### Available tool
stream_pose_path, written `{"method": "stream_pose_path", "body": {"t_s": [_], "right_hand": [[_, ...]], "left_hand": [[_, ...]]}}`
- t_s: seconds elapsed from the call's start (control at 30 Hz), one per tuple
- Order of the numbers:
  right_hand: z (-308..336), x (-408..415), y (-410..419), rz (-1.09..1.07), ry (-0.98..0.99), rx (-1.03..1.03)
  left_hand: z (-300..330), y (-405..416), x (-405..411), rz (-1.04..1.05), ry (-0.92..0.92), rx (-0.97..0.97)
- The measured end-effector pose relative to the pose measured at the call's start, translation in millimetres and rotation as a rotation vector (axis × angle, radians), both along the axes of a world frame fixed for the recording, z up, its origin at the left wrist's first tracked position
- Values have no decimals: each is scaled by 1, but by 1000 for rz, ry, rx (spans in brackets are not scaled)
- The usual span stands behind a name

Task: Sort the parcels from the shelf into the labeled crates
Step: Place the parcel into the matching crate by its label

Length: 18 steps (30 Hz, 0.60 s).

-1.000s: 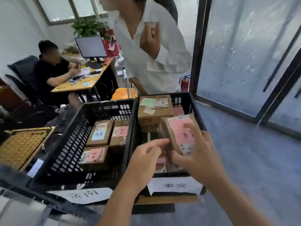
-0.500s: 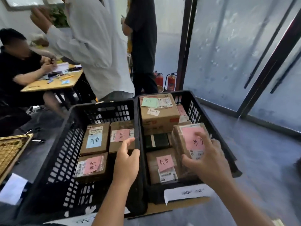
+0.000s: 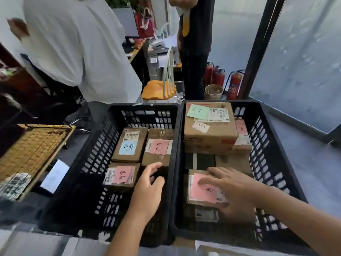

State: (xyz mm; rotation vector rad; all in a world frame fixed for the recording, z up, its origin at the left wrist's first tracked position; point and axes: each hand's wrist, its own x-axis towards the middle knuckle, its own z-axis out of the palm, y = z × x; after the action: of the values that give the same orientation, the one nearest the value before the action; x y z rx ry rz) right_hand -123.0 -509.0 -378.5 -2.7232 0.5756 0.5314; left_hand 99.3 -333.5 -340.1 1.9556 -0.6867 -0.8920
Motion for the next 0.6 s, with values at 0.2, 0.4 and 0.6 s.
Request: {"method": "stream_pose_path", "body": {"t_s": [0.2,0.4,0.6], "right_hand": [[-18,18,-41,113,-31,68],[-34,25,-48,141,-71,79],[9,34,-52,93,-277,-30]], "left_hand": [[-3,-17,-12,75,14,53],[0,-23,-22,133,-6,91],[28,-4,-41,55,-415,101]]}}
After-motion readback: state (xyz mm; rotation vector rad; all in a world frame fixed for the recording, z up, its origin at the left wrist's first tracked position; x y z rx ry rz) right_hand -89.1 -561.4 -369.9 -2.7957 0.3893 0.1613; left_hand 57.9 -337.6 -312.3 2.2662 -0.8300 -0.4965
